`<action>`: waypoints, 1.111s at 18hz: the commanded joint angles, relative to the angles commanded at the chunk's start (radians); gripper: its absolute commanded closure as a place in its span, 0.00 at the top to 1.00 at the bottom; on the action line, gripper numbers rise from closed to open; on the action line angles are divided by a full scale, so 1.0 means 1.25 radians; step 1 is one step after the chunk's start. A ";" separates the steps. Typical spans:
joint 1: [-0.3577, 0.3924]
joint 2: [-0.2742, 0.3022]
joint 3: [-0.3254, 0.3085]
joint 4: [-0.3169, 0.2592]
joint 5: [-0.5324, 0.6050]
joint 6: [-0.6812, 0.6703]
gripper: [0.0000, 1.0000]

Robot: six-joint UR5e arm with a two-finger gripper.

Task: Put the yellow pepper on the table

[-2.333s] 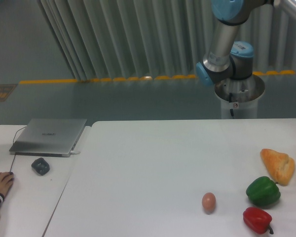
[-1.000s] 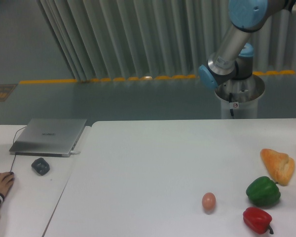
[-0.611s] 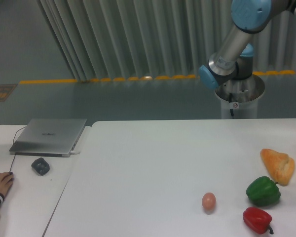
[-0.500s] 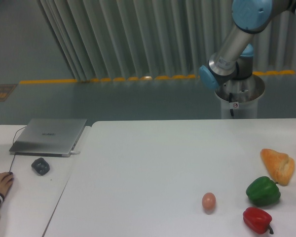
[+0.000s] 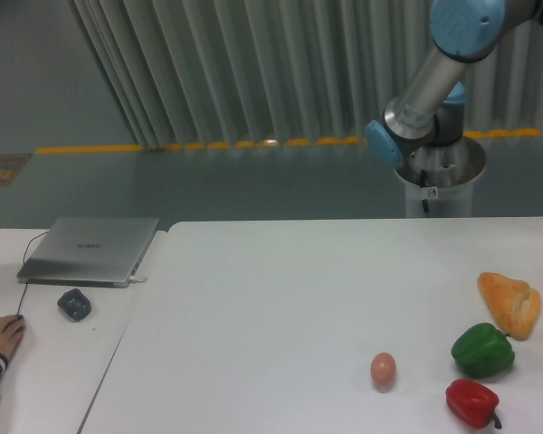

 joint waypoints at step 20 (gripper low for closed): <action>-0.055 0.054 0.021 -0.092 0.015 -0.102 0.43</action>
